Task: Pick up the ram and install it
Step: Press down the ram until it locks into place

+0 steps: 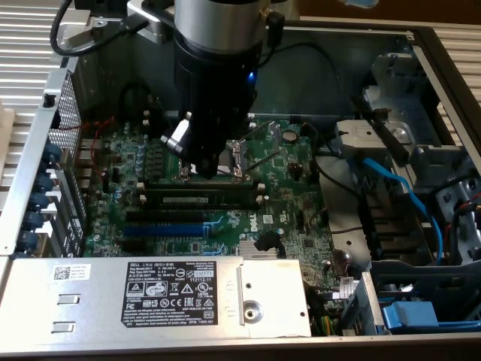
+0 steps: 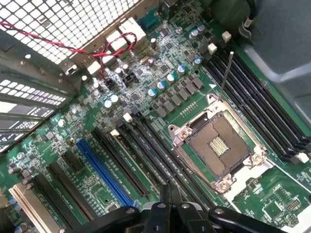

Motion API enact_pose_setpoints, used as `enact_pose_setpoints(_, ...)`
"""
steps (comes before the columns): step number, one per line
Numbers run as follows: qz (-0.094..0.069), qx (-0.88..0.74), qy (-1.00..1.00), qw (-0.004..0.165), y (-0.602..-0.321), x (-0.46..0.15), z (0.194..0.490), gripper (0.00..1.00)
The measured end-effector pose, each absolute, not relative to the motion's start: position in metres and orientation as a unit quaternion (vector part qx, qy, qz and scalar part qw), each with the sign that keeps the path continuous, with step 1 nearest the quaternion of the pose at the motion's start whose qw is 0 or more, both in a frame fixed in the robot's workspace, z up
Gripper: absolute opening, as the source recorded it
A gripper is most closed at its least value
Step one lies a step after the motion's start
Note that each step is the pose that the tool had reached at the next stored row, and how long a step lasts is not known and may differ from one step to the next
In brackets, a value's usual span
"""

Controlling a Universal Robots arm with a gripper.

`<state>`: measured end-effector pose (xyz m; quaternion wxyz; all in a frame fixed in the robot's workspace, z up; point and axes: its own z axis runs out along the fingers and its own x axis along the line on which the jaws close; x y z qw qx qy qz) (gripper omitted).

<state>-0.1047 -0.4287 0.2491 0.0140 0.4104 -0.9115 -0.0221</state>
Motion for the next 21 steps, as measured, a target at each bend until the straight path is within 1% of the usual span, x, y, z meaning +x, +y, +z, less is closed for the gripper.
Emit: enact_pose_setpoints(21, -0.024, 0.285, -0.958, 0.011, -0.4287, -0.1047, 0.2491, 0.10)
